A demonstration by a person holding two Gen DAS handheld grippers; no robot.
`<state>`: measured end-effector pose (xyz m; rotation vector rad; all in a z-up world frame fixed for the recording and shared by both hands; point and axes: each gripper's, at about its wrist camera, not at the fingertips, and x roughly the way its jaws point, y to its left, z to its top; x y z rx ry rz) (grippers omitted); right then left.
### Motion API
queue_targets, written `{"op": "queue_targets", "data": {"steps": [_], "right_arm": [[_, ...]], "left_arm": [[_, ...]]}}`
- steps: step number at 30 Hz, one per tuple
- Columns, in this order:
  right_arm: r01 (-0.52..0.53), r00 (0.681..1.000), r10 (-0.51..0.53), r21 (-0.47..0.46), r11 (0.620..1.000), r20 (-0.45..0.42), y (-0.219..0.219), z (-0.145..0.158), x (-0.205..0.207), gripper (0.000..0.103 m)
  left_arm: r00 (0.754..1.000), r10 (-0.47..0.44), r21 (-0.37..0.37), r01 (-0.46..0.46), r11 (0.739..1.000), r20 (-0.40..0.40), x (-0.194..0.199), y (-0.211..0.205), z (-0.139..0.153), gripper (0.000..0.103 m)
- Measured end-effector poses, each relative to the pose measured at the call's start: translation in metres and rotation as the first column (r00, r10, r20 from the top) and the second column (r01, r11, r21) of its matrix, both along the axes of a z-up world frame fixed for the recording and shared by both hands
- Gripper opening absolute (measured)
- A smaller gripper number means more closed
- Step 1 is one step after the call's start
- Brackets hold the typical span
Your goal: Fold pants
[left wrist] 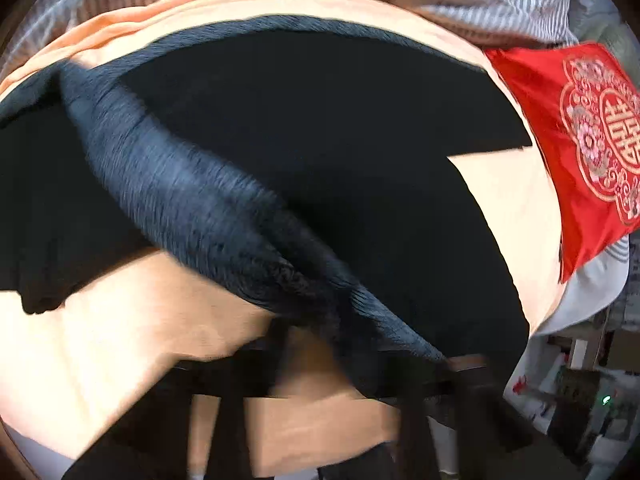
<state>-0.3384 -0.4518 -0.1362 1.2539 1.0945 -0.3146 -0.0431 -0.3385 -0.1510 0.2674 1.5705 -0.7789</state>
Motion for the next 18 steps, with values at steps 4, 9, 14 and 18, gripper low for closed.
{"op": "queue_targets", "data": {"steps": [4, 9, 14, 18], "right_arm": [[-0.026, 0.994, 0.024, 0.013, 1.0, 0.105, -0.023, 0.038, 0.014, 0.003], [-0.029, 0.981, 0.029, -0.006, 1.0, 0.193, -0.069, 0.075, 0.045, 0.003], [-0.054, 0.973, 0.067, -0.062, 0.997, 0.223, -0.133, 0.094, 0.093, 0.003], [-0.079, 0.976, 0.097, -0.101, 0.992, 0.194, -0.187, 0.088, 0.136, 0.003]], "left_arm": [[1.0, 0.009, -0.058, -0.009, 0.998, 0.004, 0.01, -0.011, 0.024, 0.011], [0.999, 0.04, -0.105, -0.038, 0.994, 0.019, 0.037, -0.035, 0.059, 0.011], [0.997, 0.06, -0.129, -0.052, 0.99, 0.058, 0.078, -0.072, 0.074, 0.011], [0.99, 0.037, -0.101, -0.023, 0.995, 0.14, 0.104, -0.109, 0.068, 0.012]]}}
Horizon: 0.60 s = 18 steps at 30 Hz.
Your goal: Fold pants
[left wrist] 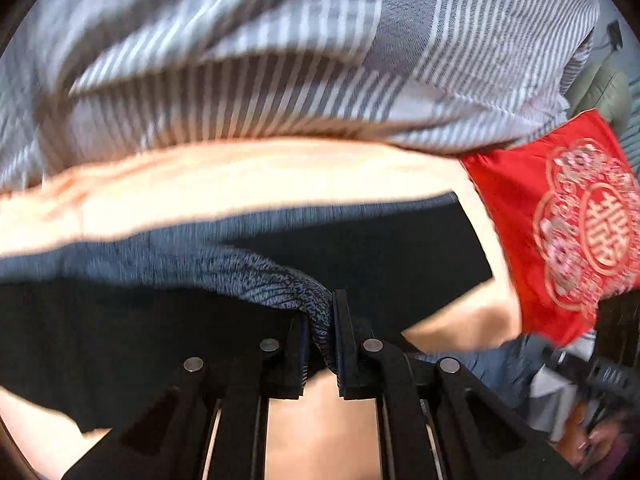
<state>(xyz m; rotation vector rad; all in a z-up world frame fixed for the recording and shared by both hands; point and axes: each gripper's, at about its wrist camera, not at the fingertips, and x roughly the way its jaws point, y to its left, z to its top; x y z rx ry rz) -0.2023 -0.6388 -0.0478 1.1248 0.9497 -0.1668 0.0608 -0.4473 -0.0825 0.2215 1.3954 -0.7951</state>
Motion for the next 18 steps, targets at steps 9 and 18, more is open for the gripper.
{"op": "queue_targets", "data": {"steps": [9, 18], "right_arm": [[-0.091, 0.985, 0.078, -0.082, 0.992, -0.153, -0.076, -0.05, 0.094, 0.003], [-0.154, 0.958, 0.108, -0.157, 0.976, -0.265, -0.089, -0.071, 0.127, 0.003]], "left_arm": [[0.998, -0.057, 0.117, 0.061, 0.991, -0.036, 0.028, -0.039, -0.021, 0.018], [0.989, -0.145, 0.172, 0.144, 0.975, -0.005, 0.009, -0.025, 0.013, 0.036]]}}
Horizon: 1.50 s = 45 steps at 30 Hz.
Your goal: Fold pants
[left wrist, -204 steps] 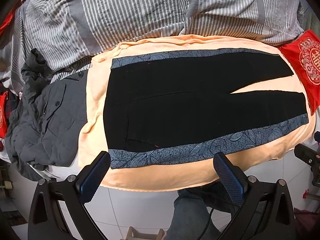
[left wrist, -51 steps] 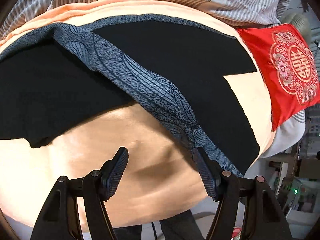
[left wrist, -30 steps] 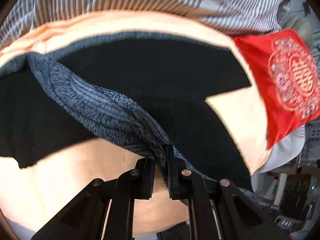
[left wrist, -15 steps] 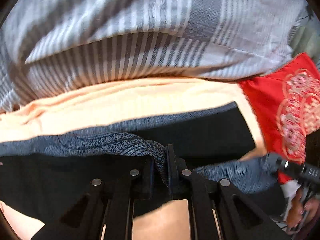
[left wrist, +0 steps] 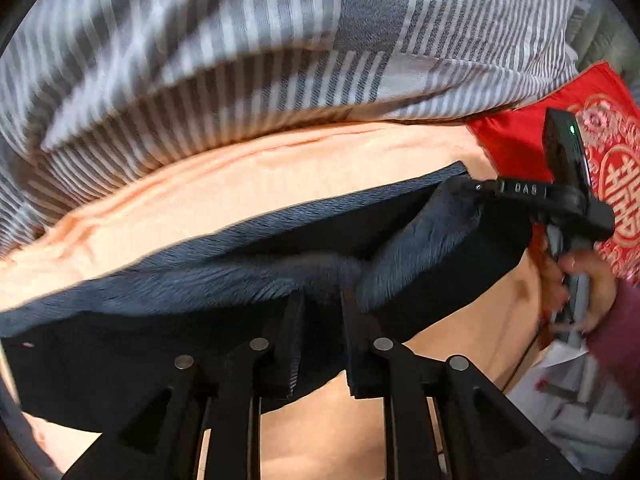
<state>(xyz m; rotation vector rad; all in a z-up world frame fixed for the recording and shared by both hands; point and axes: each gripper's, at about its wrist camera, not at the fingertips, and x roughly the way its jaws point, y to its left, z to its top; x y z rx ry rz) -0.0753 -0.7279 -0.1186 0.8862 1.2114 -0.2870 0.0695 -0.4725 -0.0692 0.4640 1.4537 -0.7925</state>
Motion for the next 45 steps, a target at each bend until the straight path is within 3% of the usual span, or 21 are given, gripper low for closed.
{"op": "queue_targets", "data": {"steps": [2, 3, 4, 6, 7, 8, 12, 14, 16, 19, 22, 23, 28, 30, 33, 34, 35, 39, 42, 44, 45], "right_arm": [[0.054, 0.999, -0.054, 0.03, 0.998, 0.009, -0.013, -0.001, -0.01, 0.006], [0.065, 0.998, -0.066, 0.032, 0.997, 0.019, -0.018, 0.001, -0.016, 0.007], [0.069, 0.997, -0.069, 0.013, 0.998, 0.023, -0.02, 0.006, -0.021, 0.008], [0.062, 0.998, -0.061, -0.062, 0.996, 0.016, -0.021, 0.024, -0.035, 0.027], [0.052, 0.999, -0.051, -0.104, 0.993, 0.01, -0.019, 0.032, -0.041, 0.051], [0.033, 0.999, -0.033, -0.142, 0.989, 0.007, -0.017, 0.038, -0.045, 0.062], [-0.071, 0.997, 0.068, -0.2, 0.977, -0.024, -0.006, 0.042, -0.042, 0.061], [-0.093, 0.995, 0.088, -0.181, 0.979, -0.036, -0.002, 0.034, -0.034, 0.05], [-0.14, 0.986, 0.119, -0.199, 0.97, -0.113, 0.004, 0.022, -0.023, 0.014], [-0.084, 0.982, 0.043, -0.225, 0.971, -0.183, -0.006, 0.014, -0.032, 0.014], [0.03, 0.979, -0.092, -0.32, 0.947, -0.182, -0.012, 0.034, -0.049, 0.051], [0.051, 0.987, -0.099, -0.337, 0.94, -0.128, -0.01, 0.045, -0.051, 0.051], [-0.092, 0.996, 0.091, -0.322, 0.942, -0.018, 0.023, 0.053, -0.009, 0.05], [-0.106, 0.994, 0.107, -0.272, 0.956, -0.013, 0.026, 0.034, 0.011, 0.048], [-0.143, 0.985, 0.11, -0.272, 0.952, -0.13, 0.017, -0.004, 0.021, 0.041], [-0.125, 0.987, 0.089, -0.295, 0.947, -0.133, 0.011, -0.006, 0.016, 0.013], [-0.093, 0.991, 0.06, -0.291, 0.952, -0.122, 0.003, -0.004, 0.01, 0.0], [-0.016, 0.994, -0.013, -0.272, 0.962, -0.106, -0.002, 0.014, -0.005, 0.0], [-0.054, 0.994, 0.02, -0.324, 0.944, -0.105, 0.03, 0.038, -0.005, 0.014], [-0.09, 0.994, 0.064, -0.331, 0.939, -0.089, 0.059, 0.047, -0.007, 0.05], [-0.12, 0.992, 0.097, -0.329, 0.937, -0.086, 0.08, 0.048, -0.006, 0.058]], "left_arm": [[0.996, 0.003, 0.009, -0.004, 1.0, 0.084, 0.001, 0.005, 0.01, 0.078], [0.989, 0.019, -0.016, -0.017, 1.0, 0.144, 0.001, 0.011, 0.017, 0.082], [0.986, 0.025, -0.019, -0.022, 1.0, 0.168, 0.002, 0.013, 0.018, 0.082], [0.981, 0.048, 0.019, -0.053, 0.998, 0.187, 0.001, 0.019, 0.008, 0.082], [0.979, 0.068, 0.038, -0.077, 0.996, 0.194, -0.001, 0.022, -0.001, 0.082], [0.976, 0.084, 0.065, -0.099, 0.993, 0.201, -0.002, 0.025, -0.012, 0.082], [0.967, 0.149, 0.147, -0.182, 0.972, 0.208, -0.009, 0.038, -0.049, 0.082], [0.961, 0.19, 0.154, -0.223, 0.963, 0.199, -0.011, 0.044, -0.057, 0.082], [0.957, 0.211, 0.169, -0.246, 0.955, 0.202, -0.014, 0.046, -0.062, 0.082], [0.953, 0.209, 0.167, -0.247, 0.955, 0.219, -0.011, 0.047, -0.058, 0.082], [0.941, 0.225, 0.148, -0.268, 0.952, 0.253, 0.0, 0.049, -0.053, 0.082], [0.938, 0.24, 0.139, -0.281, 0.95, 0.252, 0.005, 0.049, -0.053, 0.082], [0.92, 0.281, 0.111, -0.321, 0.941, 0.272, 0.025, 0.026, -0.066, 0.082], [0.922, 0.292, 0.104, -0.326, 0.94, 0.254, 0.026, 0.011, -0.079, 0.082], [0.933, 0.264, 0.117, -0.299, 0.947, 0.245, 0.025, -0.009, -0.102, 0.082], [0.931, 0.261, 0.125, -0.299, 0.946, 0.256, 0.026, -0.011, -0.107, 0.082], [0.925, 0.281, 0.106, -0.315, 0.943, 0.256, 0.03, -0.009, -0.108, 0.087], [0.902, 0.372, 0.107, -0.401, 0.91, 0.22, 0.051, 0.018, -0.102, 0.09], [0.894, 0.367, 0.112, -0.405, 0.908, 0.256, 0.051, 0.041, -0.085, 0.09], [0.898, 0.353, 0.112, -0.392, 0.913, 0.262, 0.045, 0.057, -0.076, 0.09], [0.899, 0.343, 0.119, -0.385, 0.915, 0.273, 0.042, 0.067, -0.072, 0.09]]}}
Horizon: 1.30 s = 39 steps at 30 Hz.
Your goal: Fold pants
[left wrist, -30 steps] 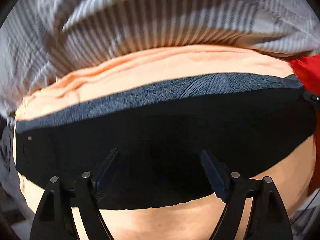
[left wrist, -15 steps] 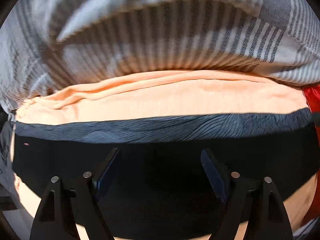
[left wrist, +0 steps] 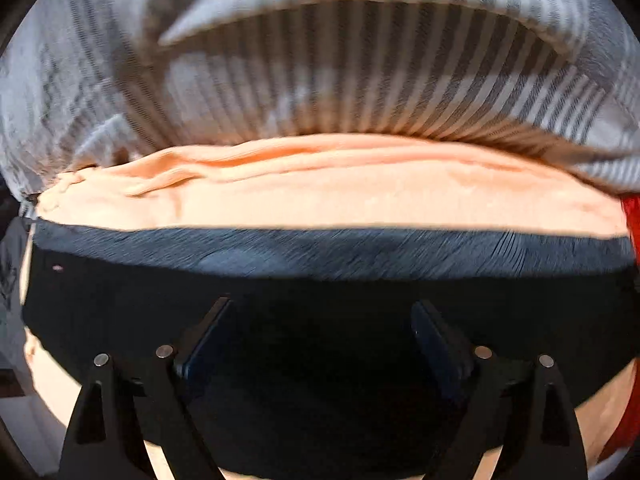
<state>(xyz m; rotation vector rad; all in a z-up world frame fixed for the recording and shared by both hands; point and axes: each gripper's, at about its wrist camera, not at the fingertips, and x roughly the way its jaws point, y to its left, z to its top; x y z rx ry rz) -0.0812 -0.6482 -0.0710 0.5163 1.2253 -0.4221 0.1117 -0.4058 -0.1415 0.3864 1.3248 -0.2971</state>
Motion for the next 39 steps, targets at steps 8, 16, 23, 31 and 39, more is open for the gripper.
{"op": "queue_targets", "data": {"steps": [8, 16, 23, 31, 39], "right_arm": [[-0.122, 0.991, 0.126, 0.095, 0.988, -0.041, 0.129, -0.038, 0.017, 0.062], [-0.143, 0.989, 0.14, -0.07, 0.987, -0.052, 0.163, -0.048, 0.009, 0.078], [-0.105, 0.992, 0.096, -0.108, 0.989, -0.082, 0.168, -0.054, 0.03, 0.083], [-0.122, 0.992, 0.122, 0.032, 0.992, -0.016, 0.233, -0.026, 0.048, 0.075], [-0.161, 0.987, 0.136, 0.604, 0.781, 0.087, 0.363, -0.101, 0.068, 0.051]], "left_arm": [[0.992, 0.033, 0.09, -0.044, 0.995, 0.119, 0.033, 0.117, 0.006, 0.079], [0.978, 0.174, 0.124, -0.187, 0.974, 0.112, 0.131, 0.248, -0.042, 0.081], [0.97, 0.185, 0.124, -0.205, 0.971, 0.156, 0.188, 0.265, -0.046, 0.085], [0.991, -0.028, 0.124, 0.012, 0.992, 0.13, 0.108, 0.291, 0.003, 0.085], [0.994, 0.095, 0.038, -0.097, 0.995, 0.056, 0.1, 0.348, -0.03, 0.095]]}}
